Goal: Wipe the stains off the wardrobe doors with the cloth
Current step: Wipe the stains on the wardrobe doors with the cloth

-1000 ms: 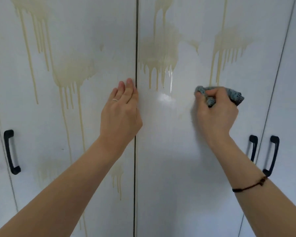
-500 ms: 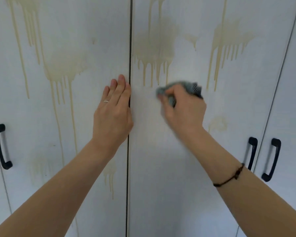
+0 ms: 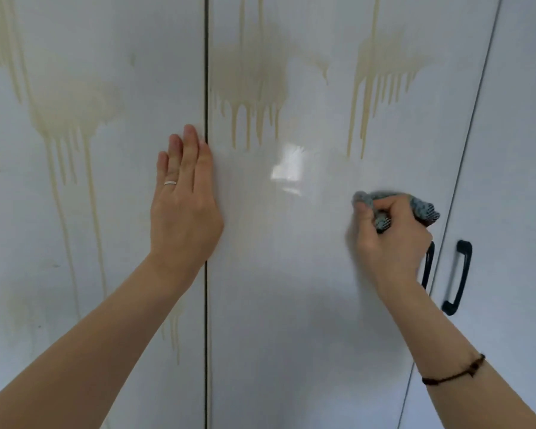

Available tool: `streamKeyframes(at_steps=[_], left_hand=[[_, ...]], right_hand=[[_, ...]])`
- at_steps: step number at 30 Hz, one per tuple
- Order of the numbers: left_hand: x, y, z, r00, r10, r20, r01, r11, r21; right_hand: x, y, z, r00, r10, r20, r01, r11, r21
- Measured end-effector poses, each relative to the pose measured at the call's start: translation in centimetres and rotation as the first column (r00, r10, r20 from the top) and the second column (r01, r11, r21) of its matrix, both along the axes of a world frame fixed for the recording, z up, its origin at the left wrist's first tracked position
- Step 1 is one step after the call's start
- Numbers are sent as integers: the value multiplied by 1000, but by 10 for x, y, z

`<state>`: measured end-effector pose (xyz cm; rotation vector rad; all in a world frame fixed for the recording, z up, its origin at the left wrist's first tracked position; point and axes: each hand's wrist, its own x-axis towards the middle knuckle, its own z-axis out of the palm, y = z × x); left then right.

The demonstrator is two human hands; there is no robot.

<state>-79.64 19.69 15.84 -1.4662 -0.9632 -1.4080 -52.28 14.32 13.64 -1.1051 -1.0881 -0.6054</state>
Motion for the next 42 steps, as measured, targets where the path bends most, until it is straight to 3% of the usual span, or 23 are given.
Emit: streamKeyframes(at_steps=[2,3,5,7,9,10,12,14,15,17,19,24,26,28,30,36,42], left_hand=[[4,2,-2,1000,-27,11,27,1000,-7],[4,3,-2,999,-44,19,44,999,-12],[4,5,-2,997,-66,35,66,998,-14],[2,5,0,996,-78,30,79,997,-10],[0,5,-1,996,-91,11,91,996,-12],[0,5,-1,996,-88,7,88,996,-9],[1,6,-2,996,-87,14,87,996,-2],[5,8,-2,996,-82,38,81,997,11],[6,8,-3,996,-77,53,76,997,13],[6,8,-3,996,-79,51,79,997,5],[2,7,-4,997,-79,26,79,997,-15],[2,2,-2,998,-67,18,68,995,-73],[5,1,-2,997,-63,38,66,994,-86],[5,2,-2,998,-47,43,51,995,-89],[4,1,-3,998,-43,36,46,995,-92],[3,-3,-1,999,-42,16,43,995,-85],[2,-1,-2,1000,-28,3,28,996,-79]], right_hand=[[-10,0,7,987,57,-147,-53,998,35],[-19,-1,-4,994,60,-88,-57,998,36],[-36,6,-48,970,28,240,-30,1000,6],[-41,12,-90,799,-4,601,-10,1000,20],[-24,17,-96,656,-52,753,13,998,57],[-13,16,-85,648,-88,756,51,996,72],[6,11,-48,768,-176,615,171,983,69],[18,3,-6,938,-191,289,213,976,-48],[19,0,11,980,-150,132,161,984,-78],[13,-2,21,996,-63,-61,60,997,-50],[0,-6,8,991,-5,-131,-6,997,-83],[-1,-27,-50,960,274,-53,-273,881,-386],[9,-34,-61,969,219,114,-143,875,-462],[20,-40,-62,949,46,312,89,909,-407],[33,-43,-61,914,-31,404,162,943,-292],[39,-29,-102,931,23,364,76,964,-256],[43,-9,-140,926,-129,356,140,990,-6]])
